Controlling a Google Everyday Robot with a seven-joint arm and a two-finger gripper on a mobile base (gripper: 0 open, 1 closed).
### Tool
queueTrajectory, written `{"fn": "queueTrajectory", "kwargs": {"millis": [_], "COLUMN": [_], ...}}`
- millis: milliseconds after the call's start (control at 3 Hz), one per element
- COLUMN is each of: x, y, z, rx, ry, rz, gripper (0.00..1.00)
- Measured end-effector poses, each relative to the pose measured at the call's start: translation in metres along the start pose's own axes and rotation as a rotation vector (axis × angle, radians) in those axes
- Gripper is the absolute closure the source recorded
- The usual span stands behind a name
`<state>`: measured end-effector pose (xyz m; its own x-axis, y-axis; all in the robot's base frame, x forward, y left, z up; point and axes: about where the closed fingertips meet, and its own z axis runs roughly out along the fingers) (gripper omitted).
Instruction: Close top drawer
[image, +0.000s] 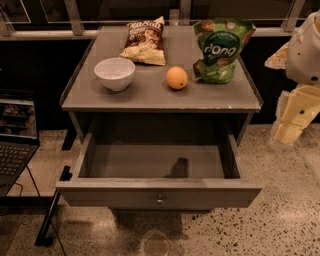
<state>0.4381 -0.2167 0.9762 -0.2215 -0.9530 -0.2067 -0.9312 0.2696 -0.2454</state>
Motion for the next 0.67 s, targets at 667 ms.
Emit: {"fn": "queueTrajectory", "kwargs": {"millis": [667], "x": [-0.0004], "y": [0.0007], "z": [-0.0007], "rx": [0.014], "ry": [-0.017], "rz": [0.005], "gripper": [0.00]}}
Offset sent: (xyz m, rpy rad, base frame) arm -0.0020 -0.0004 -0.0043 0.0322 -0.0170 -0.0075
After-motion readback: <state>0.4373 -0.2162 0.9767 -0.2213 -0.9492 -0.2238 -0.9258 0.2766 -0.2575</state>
